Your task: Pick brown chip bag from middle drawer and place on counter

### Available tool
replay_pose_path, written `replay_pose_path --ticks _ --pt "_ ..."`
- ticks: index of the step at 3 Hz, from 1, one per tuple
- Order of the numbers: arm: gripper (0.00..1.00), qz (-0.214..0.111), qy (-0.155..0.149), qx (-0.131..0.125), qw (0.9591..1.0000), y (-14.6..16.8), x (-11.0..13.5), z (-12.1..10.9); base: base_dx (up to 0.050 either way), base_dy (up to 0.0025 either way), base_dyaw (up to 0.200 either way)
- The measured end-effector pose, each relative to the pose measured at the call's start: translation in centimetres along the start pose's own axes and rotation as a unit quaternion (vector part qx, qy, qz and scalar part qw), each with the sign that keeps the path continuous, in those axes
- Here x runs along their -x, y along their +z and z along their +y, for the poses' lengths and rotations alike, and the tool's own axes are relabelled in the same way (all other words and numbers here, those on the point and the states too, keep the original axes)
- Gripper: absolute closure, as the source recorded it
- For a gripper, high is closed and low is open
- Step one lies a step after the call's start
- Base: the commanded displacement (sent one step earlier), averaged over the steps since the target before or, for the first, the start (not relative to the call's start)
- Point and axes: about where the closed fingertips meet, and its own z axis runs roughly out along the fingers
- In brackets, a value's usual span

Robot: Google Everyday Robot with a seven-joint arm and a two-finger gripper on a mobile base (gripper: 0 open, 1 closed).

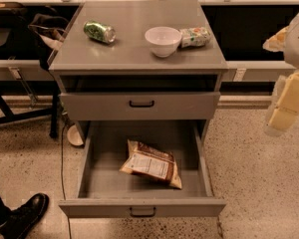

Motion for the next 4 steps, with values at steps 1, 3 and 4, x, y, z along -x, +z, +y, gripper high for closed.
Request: replay_pose_path --ticks 1,3,4 --pt "0.0 0.0 0.0 0.0 1.0 0.0 0.0 0.0 0.0 0.0 0.0" --pt "0.39 0.0 0.0 0.0 1.0 0.0 0.0 0.0 0.0 0.0 0.0" --pt "0.41 0.0 0.0 0.0 1.0 0.0 0.0 0.0 0.0 0.0 0.0"
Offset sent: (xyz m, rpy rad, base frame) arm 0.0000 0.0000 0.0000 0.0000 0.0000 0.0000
